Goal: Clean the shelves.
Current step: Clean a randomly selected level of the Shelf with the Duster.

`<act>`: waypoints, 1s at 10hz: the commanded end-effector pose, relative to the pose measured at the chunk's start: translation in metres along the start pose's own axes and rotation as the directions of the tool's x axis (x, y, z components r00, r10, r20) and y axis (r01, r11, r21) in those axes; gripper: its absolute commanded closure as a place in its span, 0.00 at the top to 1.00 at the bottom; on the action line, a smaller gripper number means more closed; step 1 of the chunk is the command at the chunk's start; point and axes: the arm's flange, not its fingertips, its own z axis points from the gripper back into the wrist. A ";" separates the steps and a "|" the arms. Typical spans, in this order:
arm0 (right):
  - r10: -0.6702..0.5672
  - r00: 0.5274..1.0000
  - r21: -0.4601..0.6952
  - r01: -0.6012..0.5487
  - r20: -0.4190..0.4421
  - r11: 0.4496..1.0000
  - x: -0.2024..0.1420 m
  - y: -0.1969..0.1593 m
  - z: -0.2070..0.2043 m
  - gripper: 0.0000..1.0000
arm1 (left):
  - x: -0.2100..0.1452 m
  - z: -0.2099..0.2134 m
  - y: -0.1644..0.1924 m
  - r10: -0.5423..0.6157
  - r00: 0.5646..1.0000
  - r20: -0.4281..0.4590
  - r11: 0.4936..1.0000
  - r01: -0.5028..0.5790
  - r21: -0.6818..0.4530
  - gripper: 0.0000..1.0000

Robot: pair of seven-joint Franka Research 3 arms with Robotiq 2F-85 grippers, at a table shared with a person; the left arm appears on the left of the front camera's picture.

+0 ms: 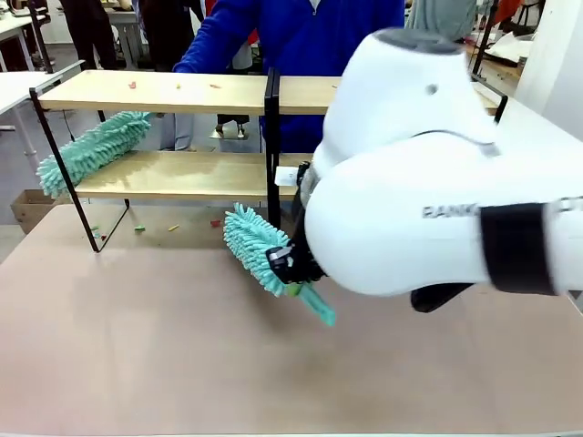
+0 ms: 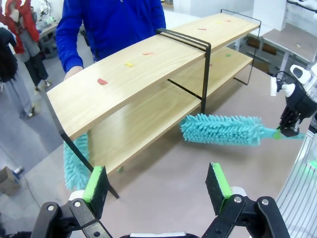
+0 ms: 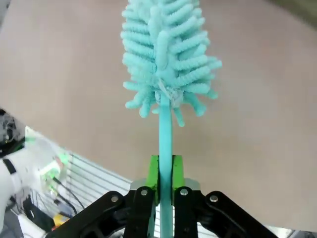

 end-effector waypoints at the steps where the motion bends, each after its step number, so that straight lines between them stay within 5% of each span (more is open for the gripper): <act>1: -0.054 0.998 -0.054 0.056 0.033 0.997 0.025 0.031 -0.027 0.12 | -0.001 -0.001 0.001 0.003 1.000 0.001 1.000 -0.003 -0.002 1.00; 3: -0.124 0.983 -0.042 0.131 0.132 0.990 0.043 0.039 -0.058 0.12 | -0.001 -0.001 0.001 0.003 1.000 0.001 1.000 -0.003 -0.002 1.00; 5: -0.119 0.987 0.000 0.120 0.104 0.993 0.059 0.041 -0.079 0.12 | -0.001 -0.001 0.001 0.003 1.000 0.001 1.000 -0.003 -0.002 1.00; 6: -0.051 0.999 -0.042 0.051 0.000 0.998 0.047 0.033 -0.069 0.12 | -0.001 -0.001 0.001 0.003 1.000 0.001 1.000 -0.003 -0.002 1.00; 7: -0.105 0.991 0.000 0.105 0.078 0.994 0.040 0.024 -0.062 0.12 | -0.001 -0.001 0.001 0.003 1.000 0.001 1.000 -0.003 -0.002 1.00; 10: -0.085 0.990 0.002 0.085 0.117 0.996 0.054 0.032 -0.088 0.12 | -0.001 -0.001 0.001 0.003 1.000 0.001 1.000 -0.003 -0.002 1.00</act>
